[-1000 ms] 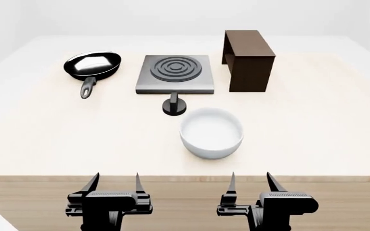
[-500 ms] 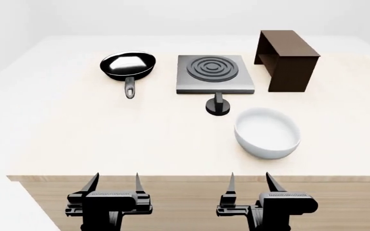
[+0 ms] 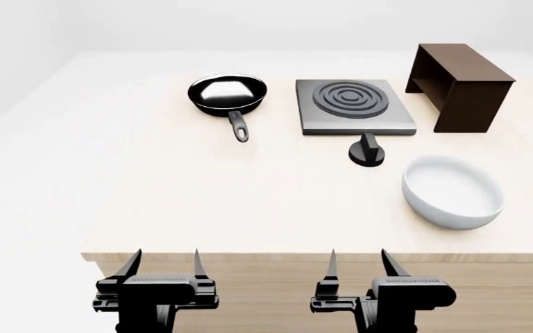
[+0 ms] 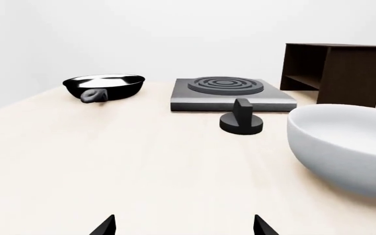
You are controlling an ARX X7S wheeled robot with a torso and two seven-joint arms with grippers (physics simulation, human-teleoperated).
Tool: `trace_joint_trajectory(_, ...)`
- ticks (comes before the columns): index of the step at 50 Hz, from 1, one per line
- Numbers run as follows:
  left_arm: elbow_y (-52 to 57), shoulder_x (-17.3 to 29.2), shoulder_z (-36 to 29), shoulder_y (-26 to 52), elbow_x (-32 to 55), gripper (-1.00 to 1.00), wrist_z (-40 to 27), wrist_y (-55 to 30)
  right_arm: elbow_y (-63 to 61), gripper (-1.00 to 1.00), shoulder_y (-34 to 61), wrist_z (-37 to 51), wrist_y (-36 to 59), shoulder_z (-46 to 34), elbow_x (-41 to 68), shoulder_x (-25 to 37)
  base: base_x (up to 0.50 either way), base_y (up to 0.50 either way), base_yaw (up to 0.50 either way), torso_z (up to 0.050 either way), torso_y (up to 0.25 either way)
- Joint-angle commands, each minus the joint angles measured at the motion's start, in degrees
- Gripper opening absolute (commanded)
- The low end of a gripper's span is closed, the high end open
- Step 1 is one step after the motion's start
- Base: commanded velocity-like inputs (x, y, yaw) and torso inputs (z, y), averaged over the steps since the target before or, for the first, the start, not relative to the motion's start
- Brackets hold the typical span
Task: Turn on the stove.
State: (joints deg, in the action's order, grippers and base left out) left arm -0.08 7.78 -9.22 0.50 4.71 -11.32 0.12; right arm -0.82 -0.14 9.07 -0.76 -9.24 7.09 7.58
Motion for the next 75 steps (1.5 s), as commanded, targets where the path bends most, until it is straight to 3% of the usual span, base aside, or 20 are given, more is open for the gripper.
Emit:
trace_joint_trajectory(1, -0.02, -0.48, 0.33, 0.0, 0.48, 1.0, 1.13, 0.23, -0.86, 1.0, -0.04, 0.03, 1.67, 0.2, -0.36, -0.2, 0.0, 0.0, 0.0, 0.0, 0.0)
trace_joint_trajectory(12, -0.09, -0.05, -0.23, 0.12, 0.83, 1.0, 0.58, 0.3, -0.39, 1.0, 0.66, -0.23, 2.31, 0.4, 1.8, 0.28, 0.0, 0.0, 0.0, 0.0, 0.0)
trace_joint_trajectory(49, -0.19, 1.19, -1.74, 0.3, 2.04, 1.0, -0.92, 0.59, -0.31, 1.0, 0.44, 0.9, 0.79, -1.45, 2.59, 1.52, 0.5, 0.0, 0.0, 0.0, 0.0)
trace_joint_trajectory(75, -0.35, 1.88, -2.64, 0.55, 2.73, 1.0, -1.87, 0.7, 0.04, 1.0, 0.33, 2.09, -0.92, -2.51, 2.45, 2.16, 0.01, 0.0, 0.0, 0.0, 0.0)
